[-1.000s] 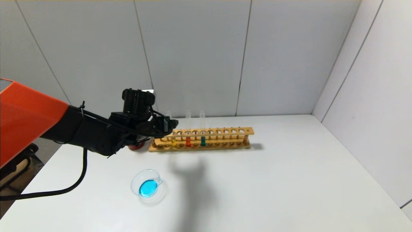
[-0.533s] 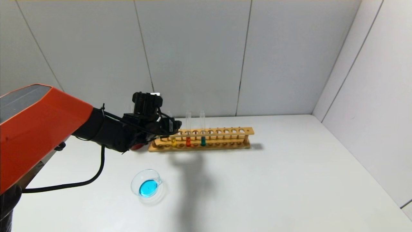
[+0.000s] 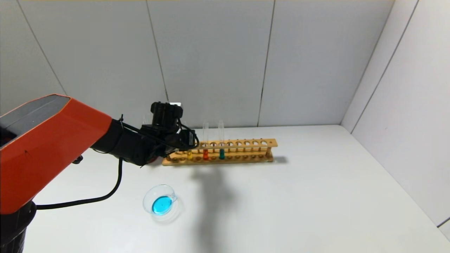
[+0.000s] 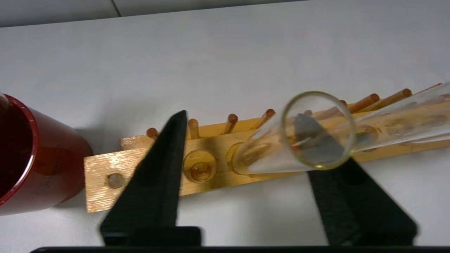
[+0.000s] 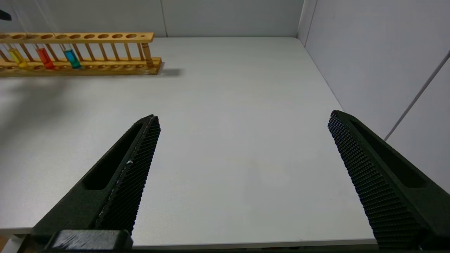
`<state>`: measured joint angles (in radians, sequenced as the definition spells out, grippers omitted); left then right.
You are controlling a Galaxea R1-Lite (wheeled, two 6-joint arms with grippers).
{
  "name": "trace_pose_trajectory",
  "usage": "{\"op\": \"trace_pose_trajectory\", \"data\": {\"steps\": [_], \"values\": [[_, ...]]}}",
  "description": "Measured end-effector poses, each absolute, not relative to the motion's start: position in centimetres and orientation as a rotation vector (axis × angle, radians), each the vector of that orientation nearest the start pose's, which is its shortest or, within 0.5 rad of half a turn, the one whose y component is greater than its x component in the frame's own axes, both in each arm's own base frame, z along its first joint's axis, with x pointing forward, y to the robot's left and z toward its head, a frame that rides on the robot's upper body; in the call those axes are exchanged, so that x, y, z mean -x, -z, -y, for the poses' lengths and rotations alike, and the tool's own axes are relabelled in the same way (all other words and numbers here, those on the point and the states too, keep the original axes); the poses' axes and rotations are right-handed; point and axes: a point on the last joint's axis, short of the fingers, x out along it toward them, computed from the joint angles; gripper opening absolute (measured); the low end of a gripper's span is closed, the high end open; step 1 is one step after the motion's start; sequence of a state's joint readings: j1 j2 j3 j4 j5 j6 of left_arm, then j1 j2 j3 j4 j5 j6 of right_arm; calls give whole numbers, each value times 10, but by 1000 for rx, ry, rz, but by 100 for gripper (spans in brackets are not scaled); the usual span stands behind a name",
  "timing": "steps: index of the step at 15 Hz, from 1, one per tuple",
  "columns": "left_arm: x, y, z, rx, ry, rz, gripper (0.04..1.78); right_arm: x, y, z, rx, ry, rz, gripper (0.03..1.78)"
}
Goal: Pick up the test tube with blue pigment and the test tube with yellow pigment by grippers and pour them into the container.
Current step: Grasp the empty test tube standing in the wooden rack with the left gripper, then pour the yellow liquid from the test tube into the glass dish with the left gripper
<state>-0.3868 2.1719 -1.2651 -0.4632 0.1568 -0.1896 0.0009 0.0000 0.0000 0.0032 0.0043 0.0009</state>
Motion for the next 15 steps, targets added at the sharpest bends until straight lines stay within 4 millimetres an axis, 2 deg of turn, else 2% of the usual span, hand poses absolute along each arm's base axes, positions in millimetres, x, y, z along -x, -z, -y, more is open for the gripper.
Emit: {"op": "trace_pose_trajectory", "data": {"steps": [2, 4, 10, 15], "values": [[-397, -112, 162, 64, 194, -450, 55, 23, -75, 0, 0, -6, -3, 175], [-396, -111, 164, 61, 196, -454, 34, 23, -75, 0, 0, -6, -3, 175], [-397, -116, 167, 9, 194, -418, 31, 23, -75, 0, 0, -6, -3, 175], [-398, -143, 167, -39, 196, -329, 31, 23, -75, 0, -1, -5, -3, 175]]}}
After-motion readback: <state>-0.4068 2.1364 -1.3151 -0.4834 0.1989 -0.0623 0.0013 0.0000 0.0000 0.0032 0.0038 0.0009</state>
